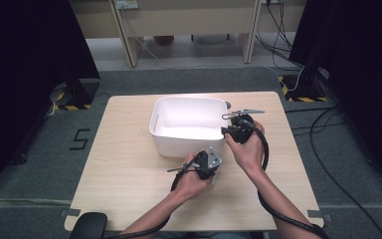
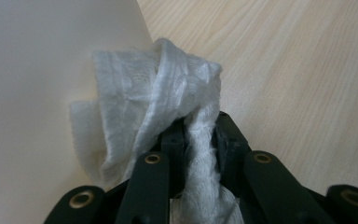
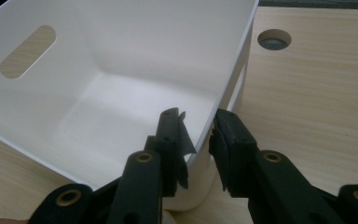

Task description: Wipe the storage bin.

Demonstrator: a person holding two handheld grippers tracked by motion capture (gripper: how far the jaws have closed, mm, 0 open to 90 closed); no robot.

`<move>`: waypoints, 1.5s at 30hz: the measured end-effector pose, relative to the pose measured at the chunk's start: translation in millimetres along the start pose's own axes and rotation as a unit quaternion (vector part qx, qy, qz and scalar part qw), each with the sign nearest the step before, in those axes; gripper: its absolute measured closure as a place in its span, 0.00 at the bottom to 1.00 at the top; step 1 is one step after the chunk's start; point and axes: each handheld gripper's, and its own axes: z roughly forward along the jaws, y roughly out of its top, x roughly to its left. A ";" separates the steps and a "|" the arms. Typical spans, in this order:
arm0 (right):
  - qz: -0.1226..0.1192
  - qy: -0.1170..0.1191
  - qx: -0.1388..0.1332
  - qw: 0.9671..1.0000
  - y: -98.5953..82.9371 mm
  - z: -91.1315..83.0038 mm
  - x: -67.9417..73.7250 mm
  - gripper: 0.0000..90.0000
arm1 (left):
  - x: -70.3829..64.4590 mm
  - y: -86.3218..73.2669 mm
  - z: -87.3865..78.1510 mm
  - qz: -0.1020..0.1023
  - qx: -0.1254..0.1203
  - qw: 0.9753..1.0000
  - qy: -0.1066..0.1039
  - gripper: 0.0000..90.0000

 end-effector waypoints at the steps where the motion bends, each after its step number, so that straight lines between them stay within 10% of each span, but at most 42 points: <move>1: 0.001 0.000 0.000 1.000 0.0 0.0 0.0 0.81 | -0.1 0.2 -0.1 0.000 -0.001 1.000 0.000 0.86; 45: 0.003 0.001 0.000 1.000 1.1 1.0 -0.7 0.81 | 4.3 40.6 -41.4 0.010 -0.076 0.997 0.020 0.86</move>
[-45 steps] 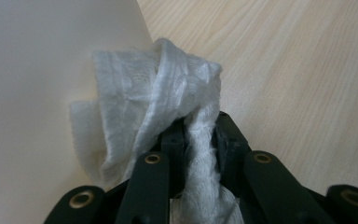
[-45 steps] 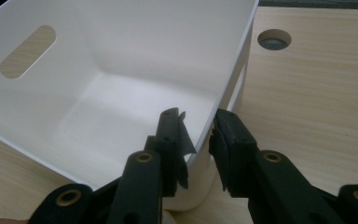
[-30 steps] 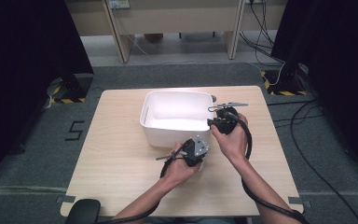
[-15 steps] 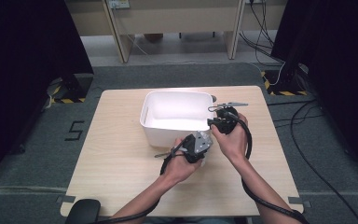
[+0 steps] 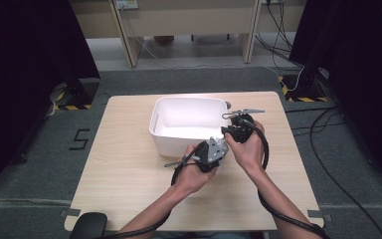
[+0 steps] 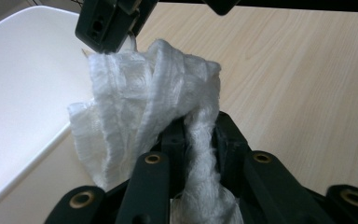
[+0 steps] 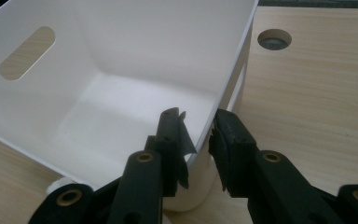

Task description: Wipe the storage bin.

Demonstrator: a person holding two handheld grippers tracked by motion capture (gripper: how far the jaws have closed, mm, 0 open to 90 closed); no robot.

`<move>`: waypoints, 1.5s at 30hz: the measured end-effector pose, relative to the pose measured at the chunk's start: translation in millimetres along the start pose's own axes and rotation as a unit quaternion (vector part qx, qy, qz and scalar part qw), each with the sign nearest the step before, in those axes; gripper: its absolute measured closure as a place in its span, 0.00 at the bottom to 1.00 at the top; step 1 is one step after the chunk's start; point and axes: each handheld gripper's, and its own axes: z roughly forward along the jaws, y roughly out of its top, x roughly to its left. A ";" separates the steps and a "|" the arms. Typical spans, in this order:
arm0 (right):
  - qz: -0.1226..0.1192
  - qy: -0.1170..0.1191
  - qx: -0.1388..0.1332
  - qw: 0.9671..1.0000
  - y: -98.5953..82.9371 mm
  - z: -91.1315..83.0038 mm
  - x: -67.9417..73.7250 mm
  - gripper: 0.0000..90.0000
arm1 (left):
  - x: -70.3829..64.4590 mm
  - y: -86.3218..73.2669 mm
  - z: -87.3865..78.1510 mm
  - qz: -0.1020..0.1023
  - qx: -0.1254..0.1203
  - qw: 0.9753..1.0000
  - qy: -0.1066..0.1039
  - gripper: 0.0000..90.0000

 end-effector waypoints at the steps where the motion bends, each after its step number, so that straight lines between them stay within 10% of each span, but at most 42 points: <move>1: 0.000 0.000 -0.001 1.000 0.0 0.1 -0.2 0.81 | -0.2 0.1 -0.5 -0.001 -0.003 1.000 0.002 0.86; 17: 0.007 0.013 -0.008 1.000 2.3 2.0 -4.8 0.71 | -4.7 -8.9 -13.6 0.018 -0.002 1.000 0.008 0.86; 30: 0.008 0.010 0.004 1.000 5.0 8.2 -5.6 0.74 | 20.2 -70.6 -63.4 -0.017 0.026 0.999 0.035 0.86; 45: 0.014 0.011 0.024 1.000 14.0 13.2 -10.5 0.86 | 81.6 -131.7 -141.4 -0.101 0.049 0.986 0.125 0.86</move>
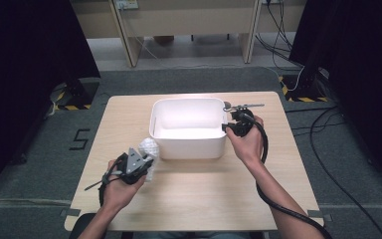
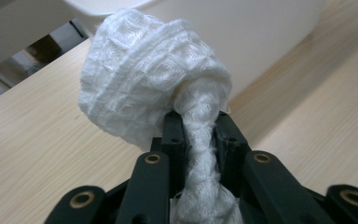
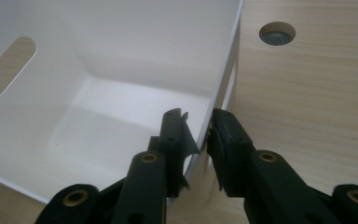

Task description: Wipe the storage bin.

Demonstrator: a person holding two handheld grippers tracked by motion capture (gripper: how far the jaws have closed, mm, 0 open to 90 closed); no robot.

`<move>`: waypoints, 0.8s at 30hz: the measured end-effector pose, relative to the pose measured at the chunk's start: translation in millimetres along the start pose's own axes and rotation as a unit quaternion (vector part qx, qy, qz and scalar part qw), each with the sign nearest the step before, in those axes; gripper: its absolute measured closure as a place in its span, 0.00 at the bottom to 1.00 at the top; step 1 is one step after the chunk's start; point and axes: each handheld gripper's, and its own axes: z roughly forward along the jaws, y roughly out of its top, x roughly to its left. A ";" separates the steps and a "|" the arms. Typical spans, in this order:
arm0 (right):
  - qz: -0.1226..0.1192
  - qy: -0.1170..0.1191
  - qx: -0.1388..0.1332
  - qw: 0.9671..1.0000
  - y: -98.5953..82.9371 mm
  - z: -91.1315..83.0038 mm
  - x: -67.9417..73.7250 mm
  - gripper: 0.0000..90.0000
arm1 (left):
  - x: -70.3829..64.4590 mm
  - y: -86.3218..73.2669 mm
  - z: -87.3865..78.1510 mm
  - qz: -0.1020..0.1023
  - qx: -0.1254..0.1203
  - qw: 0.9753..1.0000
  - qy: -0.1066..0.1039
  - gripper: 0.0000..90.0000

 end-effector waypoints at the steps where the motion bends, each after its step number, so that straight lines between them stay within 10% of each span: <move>1: -0.003 0.000 0.001 1.000 1.1 0.3 0.0 0.88 | 3.4 -1.5 -1.6 -0.002 0.002 1.000 0.005 0.86; 8: -0.032 -0.006 -0.002 0.999 7.5 1.5 -1.2 0.92 | 25.5 -6.2 -0.4 -0.018 0.013 0.999 0.033 0.86; 15: -0.038 0.010 -0.045 0.998 8.0 -36.7 1.3 0.92 | 53.4 -8.1 22.7 -0.043 0.034 0.997 0.056 0.86; 24: -0.028 0.029 -0.001 0.999 -22.2 -43.4 -5.0 0.99 | 65.1 12.6 42.2 -0.025 0.023 0.999 0.036 0.86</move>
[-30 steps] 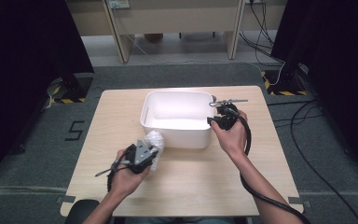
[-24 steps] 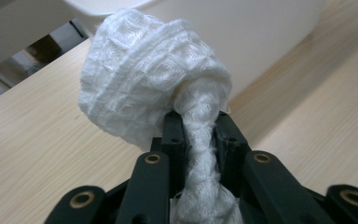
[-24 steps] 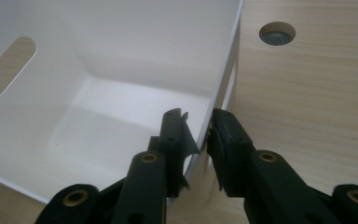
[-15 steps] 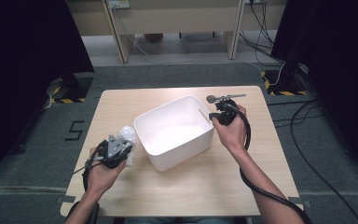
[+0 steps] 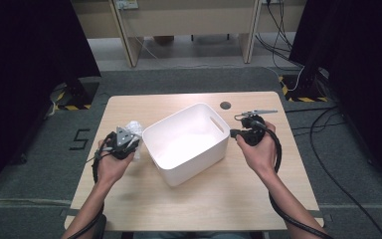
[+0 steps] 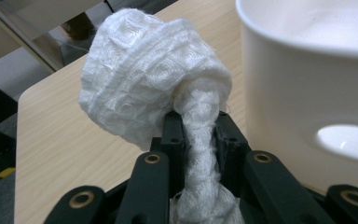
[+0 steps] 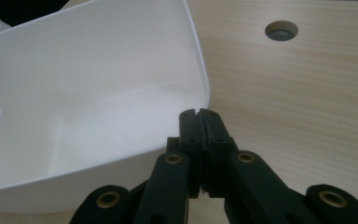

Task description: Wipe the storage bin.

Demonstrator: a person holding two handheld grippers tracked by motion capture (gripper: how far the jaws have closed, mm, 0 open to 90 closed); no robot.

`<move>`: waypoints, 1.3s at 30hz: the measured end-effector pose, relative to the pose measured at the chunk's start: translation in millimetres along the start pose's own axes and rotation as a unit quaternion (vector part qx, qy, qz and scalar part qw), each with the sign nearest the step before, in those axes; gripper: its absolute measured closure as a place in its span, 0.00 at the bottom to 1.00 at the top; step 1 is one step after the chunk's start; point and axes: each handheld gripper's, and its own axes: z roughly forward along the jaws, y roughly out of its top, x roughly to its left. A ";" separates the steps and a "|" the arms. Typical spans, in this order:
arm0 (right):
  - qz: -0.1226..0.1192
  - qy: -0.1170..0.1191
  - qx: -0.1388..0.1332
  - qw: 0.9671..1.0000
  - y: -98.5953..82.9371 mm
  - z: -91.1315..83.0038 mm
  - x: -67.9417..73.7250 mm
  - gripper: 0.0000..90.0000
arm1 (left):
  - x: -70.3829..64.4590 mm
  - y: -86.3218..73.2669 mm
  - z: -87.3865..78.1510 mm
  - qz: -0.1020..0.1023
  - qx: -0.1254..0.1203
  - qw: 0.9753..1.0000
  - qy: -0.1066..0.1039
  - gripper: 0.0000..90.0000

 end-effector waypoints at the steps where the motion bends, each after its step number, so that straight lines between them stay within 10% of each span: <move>1: 0.000 0.001 0.004 1.000 -3.0 -0.1 0.2 1.00 | 0.3 0.7 1.4 -0.002 -0.003 1.000 -0.005 0.85; 12: -0.011 0.039 0.029 0.999 -11.7 13.2 15.1 0.98 | -0.5 -0.5 3.9 0.021 -0.014 0.998 -0.054 0.85; 18: -0.019 0.017 0.021 0.999 6.2 27.5 10.6 0.97 | -4.1 2.8 2.7 0.031 -0.029 0.996 -0.075 0.85; 24: -0.007 0.005 0.018 1.000 6.0 29.1 3.4 0.97 | 8.2 7.9 12.1 0.029 -0.013 0.999 -0.044 0.85; 39: -0.004 -0.008 0.007 1.000 18.6 44.6 11.0 0.99 | -16.6 9.3 3.1 0.066 -0.033 0.992 -0.103 0.85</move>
